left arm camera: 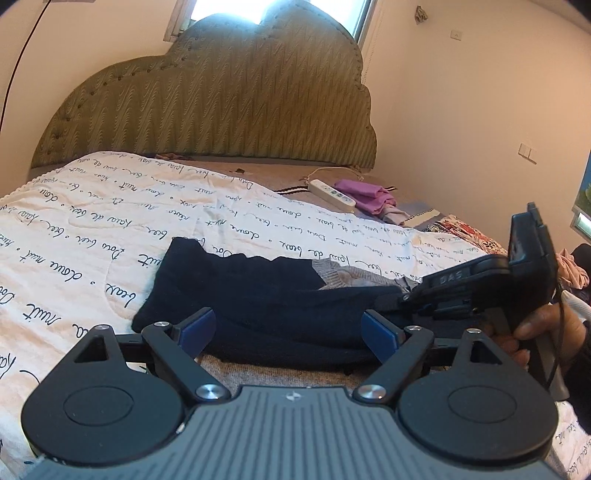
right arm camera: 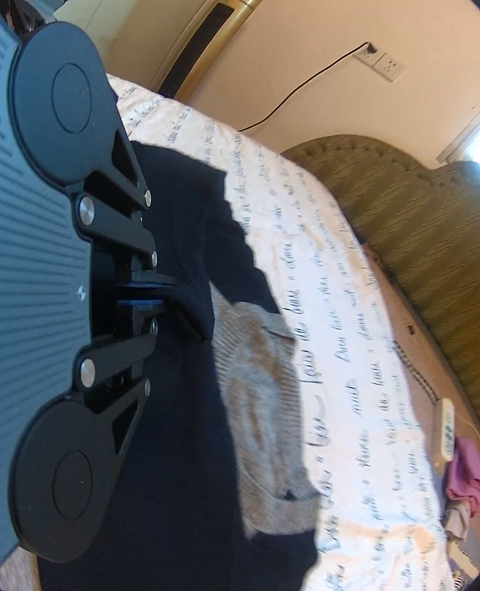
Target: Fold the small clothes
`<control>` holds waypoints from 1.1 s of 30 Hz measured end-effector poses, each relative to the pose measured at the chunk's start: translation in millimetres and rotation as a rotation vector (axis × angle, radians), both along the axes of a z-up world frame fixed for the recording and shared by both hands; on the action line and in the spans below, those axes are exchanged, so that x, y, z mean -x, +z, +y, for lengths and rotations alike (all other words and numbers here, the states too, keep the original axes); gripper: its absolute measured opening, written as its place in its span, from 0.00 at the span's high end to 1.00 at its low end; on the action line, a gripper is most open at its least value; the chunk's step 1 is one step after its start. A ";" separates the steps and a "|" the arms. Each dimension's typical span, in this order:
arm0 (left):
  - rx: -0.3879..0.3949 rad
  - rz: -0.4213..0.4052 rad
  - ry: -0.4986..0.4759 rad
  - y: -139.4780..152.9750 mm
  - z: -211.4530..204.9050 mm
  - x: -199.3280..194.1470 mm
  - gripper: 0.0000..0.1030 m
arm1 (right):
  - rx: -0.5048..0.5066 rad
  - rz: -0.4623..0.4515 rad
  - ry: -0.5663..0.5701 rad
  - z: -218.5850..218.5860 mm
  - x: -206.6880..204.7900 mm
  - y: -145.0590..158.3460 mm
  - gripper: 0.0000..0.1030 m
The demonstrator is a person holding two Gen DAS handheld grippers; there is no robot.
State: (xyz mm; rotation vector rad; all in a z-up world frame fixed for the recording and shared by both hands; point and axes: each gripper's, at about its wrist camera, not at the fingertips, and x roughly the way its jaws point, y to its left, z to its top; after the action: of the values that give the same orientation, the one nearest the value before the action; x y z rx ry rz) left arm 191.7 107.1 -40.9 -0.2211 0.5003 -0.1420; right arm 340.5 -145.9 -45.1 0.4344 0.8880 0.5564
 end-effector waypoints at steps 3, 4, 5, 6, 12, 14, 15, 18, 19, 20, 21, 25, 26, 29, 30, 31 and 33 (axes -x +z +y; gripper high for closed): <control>-0.014 0.002 0.000 0.1 -1.6 -0.3 0.15 | 0.021 -0.021 -0.010 -20.9 -2.0 10.6 0.95; -0.014 0.005 -0.001 0.1 -1.6 -0.4 0.15 | 0.032 -0.024 -0.019 -29.9 -2.7 13.3 0.95; -0.012 0.007 -0.002 0.0 -1.6 -0.5 0.15 | 0.043 -0.026 -0.028 -39.2 -3.8 15.8 0.95; -0.011 0.008 -0.002 0.2 -1.5 -0.5 0.15 | 0.054 -0.028 -0.039 -49.5 -4.4 17.6 0.95; -0.014 0.017 -0.008 -3.1 -5.1 -3.5 0.14 | 0.113 -0.016 -0.113 -108.0 -6.8 19.9 0.95; -0.016 0.019 -0.013 -4.0 -7.8 -5.0 0.14 | 0.132 -0.011 -0.129 -123.2 -6.2 18.1 0.95; -0.017 0.020 -0.017 -4.3 -9.5 -5.4 0.14 | 0.142 -0.009 -0.137 -129.4 -6.1 17.0 0.95; -0.024 0.020 -0.028 -4.4 -14.0 -7.0 0.14 | 0.155 -0.001 -0.158 -144.4 -6.4 13.2 0.95; -0.027 0.019 -0.030 -4.3 -15.0 -7.4 0.14 | 0.159 0.003 -0.163 -148.6 -6.1 11.6 0.95; -0.030 0.017 -0.033 -4.1 -15.8 -7.5 0.14 | 0.165 0.007 -0.166 -152.5 -5.7 9.9 0.95; -0.031 0.016 -0.035 -4.1 -16.3 -8.2 0.14 | 0.174 0.010 -0.171 -155.6 -6.0 8.2 0.95; -0.024 0.032 -0.040 -7.5 -17.6 -13.4 0.14 | 0.191 0.028 -0.193 -167.3 -7.1 -0.4 0.95; -0.017 0.039 -0.044 -8.7 -18.8 -15.2 0.14 | 0.193 0.032 -0.197 -168.2 -7.5 -2.9 0.95; -0.011 0.051 -0.068 -12.3 -28.8 -24.4 0.14 | 0.204 0.041 -0.203 -169.3 -9.1 -10.0 0.95; -0.013 0.052 -0.076 -12.9 -32.6 -27.3 0.14 | 0.205 0.047 -0.206 -169.6 -9.6 -12.4 0.95; -0.016 0.051 -0.086 -13.5 -37.9 -30.2 0.14 | 0.210 0.051 -0.209 -169.7 -10.0 -14.2 0.95; -0.023 0.049 -0.113 -13.9 -47.9 -36.8 0.14 | 0.207 0.059 -0.213 -171.3 -10.2 -18.1 0.95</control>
State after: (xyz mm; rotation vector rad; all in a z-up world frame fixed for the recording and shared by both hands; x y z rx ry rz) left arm 228.5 59.3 -54.8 -0.1743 0.5630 -0.2410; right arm 350.6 -317.2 -63.2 0.3527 0.9326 0.2538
